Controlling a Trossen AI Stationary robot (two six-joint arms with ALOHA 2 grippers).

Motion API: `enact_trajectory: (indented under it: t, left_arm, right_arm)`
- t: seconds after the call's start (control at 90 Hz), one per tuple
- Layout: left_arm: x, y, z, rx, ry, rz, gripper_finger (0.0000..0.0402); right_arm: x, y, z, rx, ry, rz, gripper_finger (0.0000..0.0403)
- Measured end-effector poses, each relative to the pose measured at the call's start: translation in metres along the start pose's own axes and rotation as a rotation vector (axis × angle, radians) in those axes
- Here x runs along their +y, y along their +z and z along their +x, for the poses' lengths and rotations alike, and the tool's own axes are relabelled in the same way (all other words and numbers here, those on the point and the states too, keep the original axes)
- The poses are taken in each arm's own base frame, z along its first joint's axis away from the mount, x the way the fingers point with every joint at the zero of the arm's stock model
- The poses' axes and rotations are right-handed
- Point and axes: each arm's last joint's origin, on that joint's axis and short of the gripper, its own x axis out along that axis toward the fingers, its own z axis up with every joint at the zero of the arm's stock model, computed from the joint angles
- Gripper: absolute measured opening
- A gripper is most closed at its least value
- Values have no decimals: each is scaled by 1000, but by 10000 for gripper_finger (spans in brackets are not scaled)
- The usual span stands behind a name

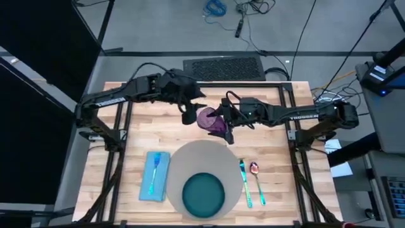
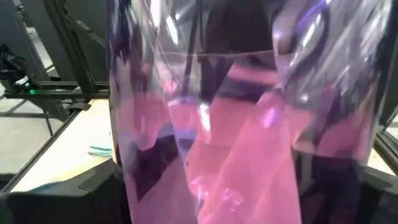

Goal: Set table place
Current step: Put the purple glass on the gray placemat to the top of the green plate

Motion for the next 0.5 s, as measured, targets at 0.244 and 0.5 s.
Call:
enact_trajectory:
  t: [0.244, 0.5]
  left_arm:
    - [2, -5, -40, 20, 81, -11, 168]
    - [0, -13, -52, 86, 78, -24, 168]
  right_arm:
    - [-9, -5, -6, 66, -94, 19, 357]
    - [-8, -8, -5, 58, -92, 12, 357]
